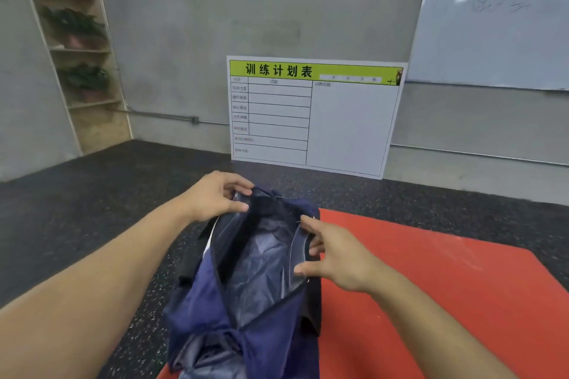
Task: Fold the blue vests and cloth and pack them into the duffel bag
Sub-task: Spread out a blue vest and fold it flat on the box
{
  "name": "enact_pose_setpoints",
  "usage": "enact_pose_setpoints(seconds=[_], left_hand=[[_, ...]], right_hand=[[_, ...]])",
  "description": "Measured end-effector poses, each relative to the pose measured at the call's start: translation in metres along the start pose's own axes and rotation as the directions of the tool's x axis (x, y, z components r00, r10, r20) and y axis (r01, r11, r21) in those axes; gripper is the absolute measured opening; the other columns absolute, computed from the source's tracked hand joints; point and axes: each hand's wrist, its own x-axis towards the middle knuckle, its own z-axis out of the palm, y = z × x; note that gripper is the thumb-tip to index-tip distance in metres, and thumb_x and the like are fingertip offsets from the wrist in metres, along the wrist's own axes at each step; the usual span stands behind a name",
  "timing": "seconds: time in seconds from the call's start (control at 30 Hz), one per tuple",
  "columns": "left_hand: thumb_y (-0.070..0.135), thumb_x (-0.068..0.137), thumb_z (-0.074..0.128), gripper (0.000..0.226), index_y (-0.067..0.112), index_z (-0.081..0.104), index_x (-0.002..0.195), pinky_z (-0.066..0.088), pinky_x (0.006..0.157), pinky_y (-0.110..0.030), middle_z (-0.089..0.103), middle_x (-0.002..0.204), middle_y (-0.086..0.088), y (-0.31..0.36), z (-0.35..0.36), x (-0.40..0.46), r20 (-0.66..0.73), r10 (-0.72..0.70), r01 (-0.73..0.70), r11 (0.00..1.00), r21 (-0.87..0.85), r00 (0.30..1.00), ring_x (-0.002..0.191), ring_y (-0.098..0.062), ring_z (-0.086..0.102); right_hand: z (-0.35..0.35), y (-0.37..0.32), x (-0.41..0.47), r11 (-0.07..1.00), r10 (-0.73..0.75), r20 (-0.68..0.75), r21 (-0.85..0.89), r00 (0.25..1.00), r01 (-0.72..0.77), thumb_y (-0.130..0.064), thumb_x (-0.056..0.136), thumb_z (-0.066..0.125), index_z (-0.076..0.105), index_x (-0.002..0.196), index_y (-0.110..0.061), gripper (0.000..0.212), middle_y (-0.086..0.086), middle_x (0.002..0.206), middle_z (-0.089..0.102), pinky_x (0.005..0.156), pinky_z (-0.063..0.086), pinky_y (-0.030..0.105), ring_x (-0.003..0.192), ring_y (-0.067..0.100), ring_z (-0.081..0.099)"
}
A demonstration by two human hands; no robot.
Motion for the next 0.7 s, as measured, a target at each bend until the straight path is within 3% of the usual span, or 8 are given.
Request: enact_pose_setpoints(seconds=[0.13, 0.27, 0.4, 0.47, 0.57, 0.63, 0.7], left_hand=[[0.015, 0.078, 0.087, 0.044, 0.031, 0.071, 0.116, 0.045, 0.093, -0.014, 0.073, 0.11, 0.017, -0.041, 0.03, -0.006, 0.047, -0.015, 0.013, 0.999, 0.039, 0.999, 0.107, 0.007, 0.064], [0.018, 0.08, 0.085, 0.044, 0.033, 0.071, 0.118, 0.043, 0.097, -0.015, 0.071, 0.115, 0.021, -0.066, 0.047, -0.02, 0.072, -0.015, 0.011, 0.999, 0.049, 0.997, 0.111, 0.008, 0.061], [0.025, 0.08, 0.085, 0.049, 0.04, 0.067, 0.123, 0.038, 0.106, -0.018, 0.063, 0.128, 0.027, -0.078, 0.051, -0.038, 0.057, -0.017, 0.012, 0.997, 0.08, 0.998, 0.121, 0.012, 0.053], [0.027, 0.081, 0.085, 0.053, 0.042, 0.064, 0.127, 0.034, 0.108, -0.017, 0.058, 0.133, 0.029, -0.078, 0.052, -0.049, 0.055, -0.025, 0.021, 0.997, 0.074, 0.998, 0.125, 0.014, 0.048], [0.022, 0.081, 0.084, 0.059, 0.04, 0.061, 0.132, 0.032, 0.111, -0.016, 0.054, 0.138, 0.026, -0.077, 0.055, -0.067, 0.05, -0.033, 0.03, 0.997, 0.071, 0.998, 0.129, 0.011, 0.047], [0.018, 0.083, 0.083, 0.06, 0.037, 0.059, 0.135, 0.031, 0.114, -0.018, 0.053, 0.142, 0.021, -0.077, 0.058, -0.08, 0.02, -0.063, 0.061, 0.996, 0.068, 0.998, 0.132, 0.005, 0.046], [0.014, 0.085, 0.08, 0.058, 0.035, 0.059, 0.135, 0.031, 0.115, -0.019, 0.052, 0.143, 0.016, -0.079, 0.061, -0.093, -0.014, -0.101, 0.102, 0.993, 0.056, 0.995, 0.134, 0.0, 0.045]], right_hand=[[0.028, 0.014, 0.007, 0.998, 0.031, 0.091, -0.062, 0.995, -0.025, -0.03, 0.076, 0.09, 0.028, 0.16, -0.02, 0.105, -0.01, 0.124, 0.057, 0.091, 0.052, 0.018, 0.101, 0.008, 0.064], [0.039, 0.021, 0.007, 0.995, 0.018, 0.091, -0.1, 0.996, -0.009, -0.031, 0.078, 0.088, 0.032, 0.158, -0.022, 0.098, -0.011, 0.125, 0.059, 0.081, 0.046, 0.006, 0.102, 0.01, 0.065], [0.048, 0.022, 0.007, 0.994, 0.049, 0.086, -0.098, 0.995, -0.04, -0.035, 0.082, 0.085, 0.026, 0.161, -0.023, 0.099, -0.001, 0.124, 0.063, 0.093, 0.051, 0.021, 0.107, 0.011, 0.066], [0.052, 0.02, 0.005, 0.994, 0.043, 0.088, -0.106, 0.995, -0.034, -0.037, 0.083, 0.083, 0.025, 0.161, -0.026, 0.098, -0.003, 0.141, 0.059, 0.095, 0.049, 0.019, 0.113, 0.007, 0.064], [0.057, 0.017, -0.001, 0.981, 0.001, 0.094, -0.191, 0.996, 0.017, -0.042, 0.085, 0.08, 0.026, 0.161, -0.029, 0.094, -0.009, 0.158, 0.043, 0.106, 0.039, 0.018, 0.132, 0.007, 0.053], [0.061, 0.014, -0.005, 0.966, -0.026, 0.119, -0.252, 0.993, 0.056, -0.042, 0.087, 0.078, 0.024, 0.161, -0.032, 0.092, -0.01, 0.167, 0.027, 0.119, 0.028, 0.024, 0.149, 0.009, 0.033], [0.067, 0.011, -0.01, 0.956, -0.03, 0.14, -0.285, 0.99, 0.069, -0.041, 0.087, 0.076, 0.021, 0.16, -0.037, 0.092, -0.012, 0.17, 0.013, 0.123, 0.025, 0.032, 0.153, 0.012, 0.024]])
